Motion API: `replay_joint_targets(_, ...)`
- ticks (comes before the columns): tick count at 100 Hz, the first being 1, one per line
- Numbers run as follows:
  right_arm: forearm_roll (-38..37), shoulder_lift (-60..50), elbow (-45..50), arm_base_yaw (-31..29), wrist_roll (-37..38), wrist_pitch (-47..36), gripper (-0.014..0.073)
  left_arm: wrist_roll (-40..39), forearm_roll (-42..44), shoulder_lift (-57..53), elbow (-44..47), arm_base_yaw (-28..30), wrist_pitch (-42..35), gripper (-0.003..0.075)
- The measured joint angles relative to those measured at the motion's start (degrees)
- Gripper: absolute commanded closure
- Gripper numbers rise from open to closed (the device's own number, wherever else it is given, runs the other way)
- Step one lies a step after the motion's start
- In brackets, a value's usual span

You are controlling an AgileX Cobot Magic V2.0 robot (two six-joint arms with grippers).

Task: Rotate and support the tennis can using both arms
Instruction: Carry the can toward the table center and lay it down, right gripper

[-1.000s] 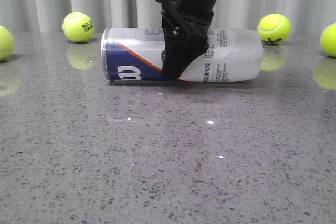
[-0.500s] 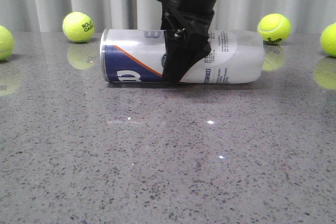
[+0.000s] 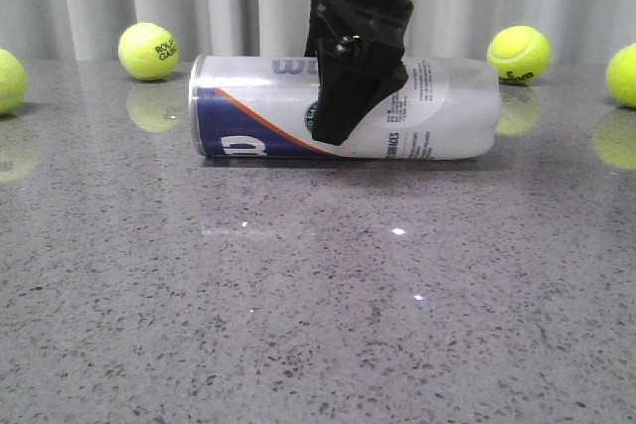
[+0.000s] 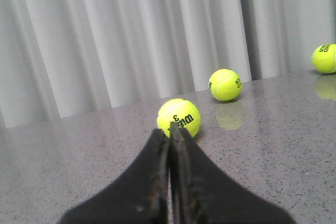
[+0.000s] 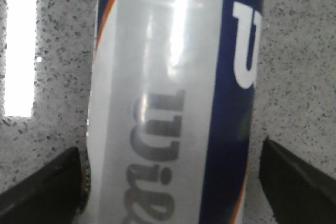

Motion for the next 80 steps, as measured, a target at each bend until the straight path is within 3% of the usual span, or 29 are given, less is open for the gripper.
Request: replay_joint_targets(80, 0.00, -2.15, 0.00, 0.00, -0.08, 1.89, -0.0054, 0.00, 0.00, 0.00, 0.00, 0.00, 0.00, 0.0741)
